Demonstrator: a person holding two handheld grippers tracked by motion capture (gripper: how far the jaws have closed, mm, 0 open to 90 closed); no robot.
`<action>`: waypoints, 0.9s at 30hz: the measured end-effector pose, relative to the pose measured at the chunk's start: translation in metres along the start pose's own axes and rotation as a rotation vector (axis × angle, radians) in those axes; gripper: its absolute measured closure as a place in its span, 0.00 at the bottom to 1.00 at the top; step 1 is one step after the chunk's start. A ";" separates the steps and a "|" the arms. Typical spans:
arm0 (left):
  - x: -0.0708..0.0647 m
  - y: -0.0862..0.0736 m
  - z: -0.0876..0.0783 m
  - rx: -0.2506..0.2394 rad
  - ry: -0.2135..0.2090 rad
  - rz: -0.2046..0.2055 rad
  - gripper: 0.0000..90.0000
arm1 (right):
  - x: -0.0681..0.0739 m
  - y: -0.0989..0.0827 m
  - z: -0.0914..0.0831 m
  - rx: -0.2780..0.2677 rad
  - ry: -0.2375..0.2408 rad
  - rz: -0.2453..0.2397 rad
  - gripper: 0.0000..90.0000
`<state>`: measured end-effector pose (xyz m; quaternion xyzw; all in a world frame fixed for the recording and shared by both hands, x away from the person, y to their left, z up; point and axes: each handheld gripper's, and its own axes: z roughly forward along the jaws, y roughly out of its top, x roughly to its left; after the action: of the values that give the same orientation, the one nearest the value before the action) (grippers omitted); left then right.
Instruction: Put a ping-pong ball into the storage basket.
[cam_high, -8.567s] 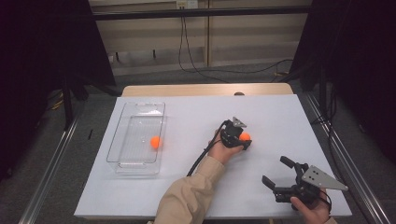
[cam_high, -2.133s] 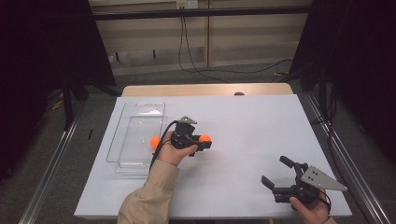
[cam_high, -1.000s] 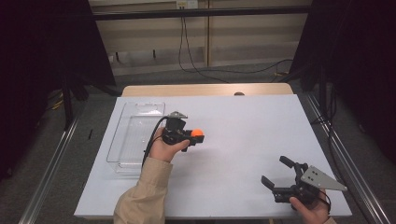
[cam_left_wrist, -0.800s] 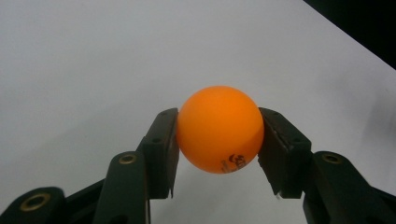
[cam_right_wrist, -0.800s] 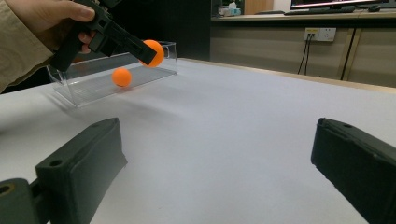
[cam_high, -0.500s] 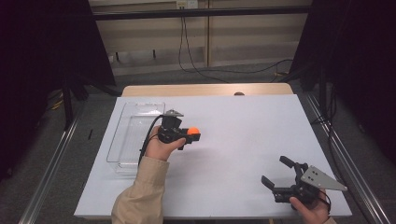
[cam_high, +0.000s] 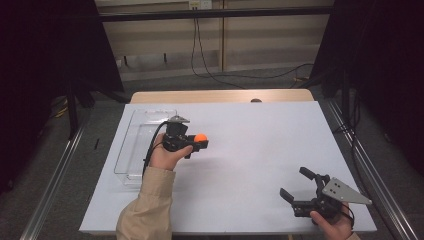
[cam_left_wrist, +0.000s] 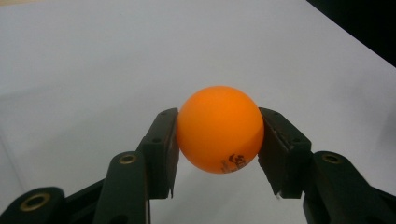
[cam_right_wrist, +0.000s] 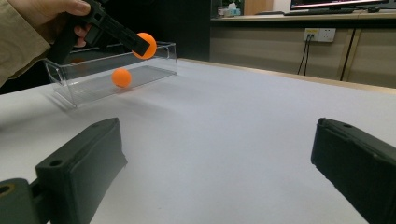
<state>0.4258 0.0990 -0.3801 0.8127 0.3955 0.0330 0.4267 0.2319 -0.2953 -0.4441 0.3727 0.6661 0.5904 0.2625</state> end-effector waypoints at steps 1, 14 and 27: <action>0.001 0.000 -0.001 -0.002 0.003 -0.001 0.56 | 0.000 0.000 0.000 0.000 0.000 -0.001 0.02; 0.014 -0.001 -0.013 -0.028 0.052 -0.018 0.56 | 0.000 0.000 0.000 -0.001 0.001 -0.001 0.02; 0.024 -0.003 -0.022 -0.039 0.090 -0.022 0.56 | 0.000 0.000 0.000 -0.001 0.001 0.000 0.02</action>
<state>0.4320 0.1312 -0.3749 0.7976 0.4226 0.0724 0.4244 0.2320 -0.2955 -0.4440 0.3722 0.6659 0.5910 0.2623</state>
